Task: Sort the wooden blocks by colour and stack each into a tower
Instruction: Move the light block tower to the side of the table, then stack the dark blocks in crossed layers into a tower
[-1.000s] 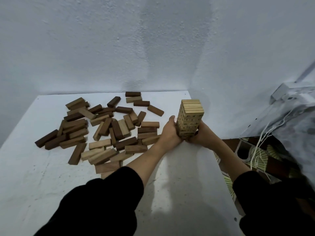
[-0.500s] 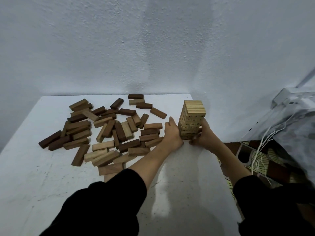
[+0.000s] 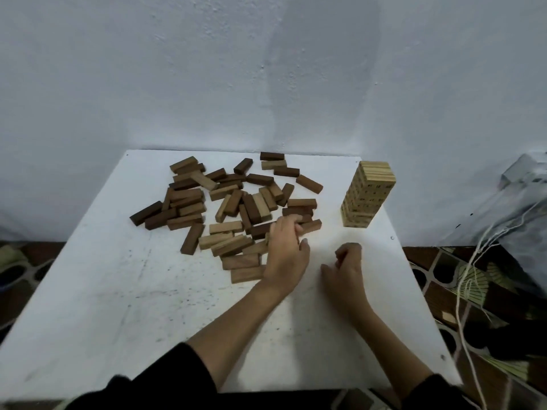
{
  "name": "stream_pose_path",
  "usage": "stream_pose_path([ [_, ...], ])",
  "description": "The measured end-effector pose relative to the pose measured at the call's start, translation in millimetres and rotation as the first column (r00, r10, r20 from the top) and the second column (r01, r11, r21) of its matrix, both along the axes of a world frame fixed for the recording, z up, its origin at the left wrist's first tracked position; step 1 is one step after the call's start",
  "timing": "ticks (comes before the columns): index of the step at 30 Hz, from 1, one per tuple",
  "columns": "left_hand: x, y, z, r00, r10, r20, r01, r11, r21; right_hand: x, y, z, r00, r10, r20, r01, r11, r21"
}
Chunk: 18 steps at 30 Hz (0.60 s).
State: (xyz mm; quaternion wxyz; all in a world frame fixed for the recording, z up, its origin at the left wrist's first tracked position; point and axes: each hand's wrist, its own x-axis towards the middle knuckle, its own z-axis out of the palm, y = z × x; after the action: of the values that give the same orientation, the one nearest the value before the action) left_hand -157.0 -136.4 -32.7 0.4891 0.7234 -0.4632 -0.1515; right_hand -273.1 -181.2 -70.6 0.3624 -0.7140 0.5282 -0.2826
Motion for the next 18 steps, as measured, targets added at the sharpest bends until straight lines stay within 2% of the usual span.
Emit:
stream_pose_path([
  [3,33,40,-11,0.978,0.1,0.184,-0.096,0.995,-0.033,35,35,-3,0.979,0.2,-0.036,-0.203,0.965,-0.169],
  [6,63,70,-21,0.961,0.079,0.267,-0.076,0.997,-0.021,61,52,-6,0.921,0.368,-0.129,-0.389,0.852,-0.35],
  [9,85,93,-33,0.924,-0.026,0.381,0.029,1.0,-0.003,84,64,-8,0.858,0.47,-0.209,-0.514,0.785,-0.347],
  [14,97,116,-49,0.899,-0.027,0.437,0.026,1.0,0.008,89,76,-10,0.807,0.545,-0.23,-0.591,0.757,-0.278],
  [16,102,126,-51,0.894,-0.013,0.447,0.006,1.0,0.016,90,77,-12,0.835,0.5,-0.231,-0.55,0.774,-0.312],
  [18,105,132,-51,0.91,0.007,0.414,-0.021,0.999,0.029,91,78,-10,0.899,0.388,-0.203,-0.436,0.836,-0.333],
])
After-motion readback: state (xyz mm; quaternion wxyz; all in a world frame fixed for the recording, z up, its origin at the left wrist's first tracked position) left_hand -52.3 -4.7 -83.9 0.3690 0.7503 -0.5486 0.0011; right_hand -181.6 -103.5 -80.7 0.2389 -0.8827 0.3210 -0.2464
